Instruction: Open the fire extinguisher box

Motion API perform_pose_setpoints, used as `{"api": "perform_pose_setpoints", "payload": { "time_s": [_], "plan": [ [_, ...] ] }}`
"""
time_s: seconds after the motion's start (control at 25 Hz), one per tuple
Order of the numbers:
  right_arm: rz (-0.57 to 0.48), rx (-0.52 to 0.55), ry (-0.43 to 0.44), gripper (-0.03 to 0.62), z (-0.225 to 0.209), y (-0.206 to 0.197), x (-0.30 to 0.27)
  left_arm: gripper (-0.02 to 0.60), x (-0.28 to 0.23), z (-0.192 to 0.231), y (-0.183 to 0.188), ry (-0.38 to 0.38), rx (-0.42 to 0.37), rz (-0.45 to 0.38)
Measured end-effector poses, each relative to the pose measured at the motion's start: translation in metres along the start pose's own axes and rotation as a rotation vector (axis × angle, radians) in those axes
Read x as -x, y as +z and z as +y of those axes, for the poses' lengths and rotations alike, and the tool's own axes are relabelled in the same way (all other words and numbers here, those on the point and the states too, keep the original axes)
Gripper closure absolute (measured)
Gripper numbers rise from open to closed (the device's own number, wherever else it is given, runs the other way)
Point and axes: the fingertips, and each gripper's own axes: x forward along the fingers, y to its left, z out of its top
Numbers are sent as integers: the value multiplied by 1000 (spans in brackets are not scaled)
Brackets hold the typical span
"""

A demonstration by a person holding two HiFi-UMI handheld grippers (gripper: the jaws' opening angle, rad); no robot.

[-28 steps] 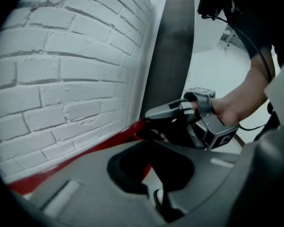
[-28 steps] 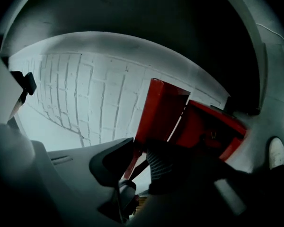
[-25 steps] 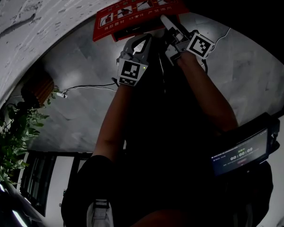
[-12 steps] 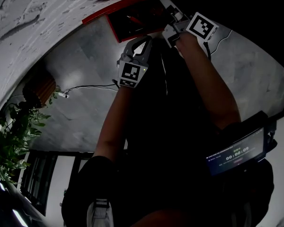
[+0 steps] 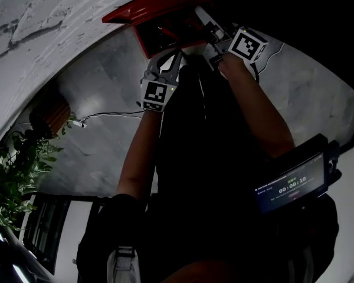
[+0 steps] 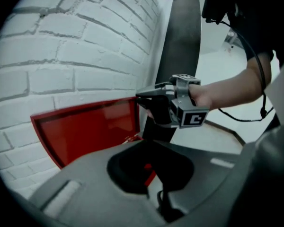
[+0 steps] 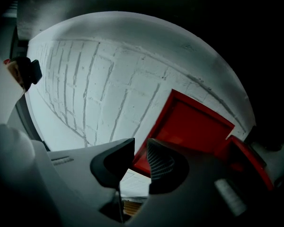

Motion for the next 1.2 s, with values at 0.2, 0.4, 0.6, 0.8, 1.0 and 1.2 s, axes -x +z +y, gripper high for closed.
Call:
{"api": "perform_pose_setpoints", "payload": {
  "time_s": [0.2,0.4,0.6,0.8,1.0,1.2],
  "plan": [
    [115,165,23,528,67,7,12,579,35,6,63,10,-22,-59],
    [228,309,69,528,144,26,26,578,68,-2,143,-14,-72,-119],
    [263,431,131,528,209,31,55,578,111,-30,191,-22,-76,-183],
    [247,599,175,528,267,46,75,578,151,-48,245,-18,-71,-274],
    [254,811,233,528,327,49,99,578,188,-67,296,5,-85,-356],
    [277,930,318,534,348,30,92,579,195,-62,302,8,-91,-362]
  ]
}}
